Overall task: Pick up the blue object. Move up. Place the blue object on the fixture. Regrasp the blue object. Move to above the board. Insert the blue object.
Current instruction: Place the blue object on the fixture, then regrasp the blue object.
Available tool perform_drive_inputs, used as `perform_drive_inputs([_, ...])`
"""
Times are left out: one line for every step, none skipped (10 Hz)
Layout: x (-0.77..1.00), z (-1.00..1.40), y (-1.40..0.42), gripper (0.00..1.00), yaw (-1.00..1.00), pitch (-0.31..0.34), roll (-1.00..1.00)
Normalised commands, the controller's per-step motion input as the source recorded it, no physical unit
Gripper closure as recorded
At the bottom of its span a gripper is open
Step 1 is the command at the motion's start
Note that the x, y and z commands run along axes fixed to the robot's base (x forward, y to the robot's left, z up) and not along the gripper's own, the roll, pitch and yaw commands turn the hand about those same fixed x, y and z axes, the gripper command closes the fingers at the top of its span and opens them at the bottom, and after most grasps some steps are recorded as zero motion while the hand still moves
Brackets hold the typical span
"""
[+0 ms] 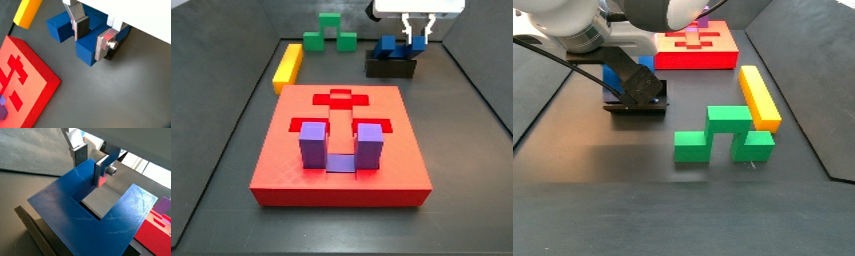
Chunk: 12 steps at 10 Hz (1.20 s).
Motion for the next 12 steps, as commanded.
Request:
perform_drive_inputs([0.0, 0.0, 0.0, 1.0, 0.0, 0.0, 0.02])
perform_drive_inputs([0.0, 0.0, 0.0, 0.0, 0.0, 0.0, 0.0])
perform_drive_inputs([0.0, 0.0, -0.08, 0.0, 0.0, 0.0, 0.12])
perform_drive_inputs([-0.11, 0.0, -0.07, 0.0, 0.0, -0.083, 0.09])
perform_drive_inputs([-0.02, 0.0, -0.07, 0.0, 0.01, -0.023, 0.06])
perform_drive_inputs([0.0, 0.0, -0.05, 0.0, 0.0, 0.0, 0.07])
perform_drive_inputs([0.0, 0.0, -0.03, 0.0, 0.0, 0.0, 0.13])
perform_drive_inputs([0.0, 0.0, 0.0, 0.0, -0.03, 0.0, 0.35])
perform_drive_inputs([0.15, 0.39, 0.0, 0.0, -0.11, 0.0, 0.37])
perform_drive_inputs([0.15, 0.48, -0.1, 0.0, -0.13, 0.0, 0.8])
perform_drive_inputs([0.0, 0.33, -0.37, 0.0, -0.16, 0.0, 1.0])
perform_drive_inputs([0.0, 0.26, -0.5, 0.0, -0.15, -0.043, 1.0])
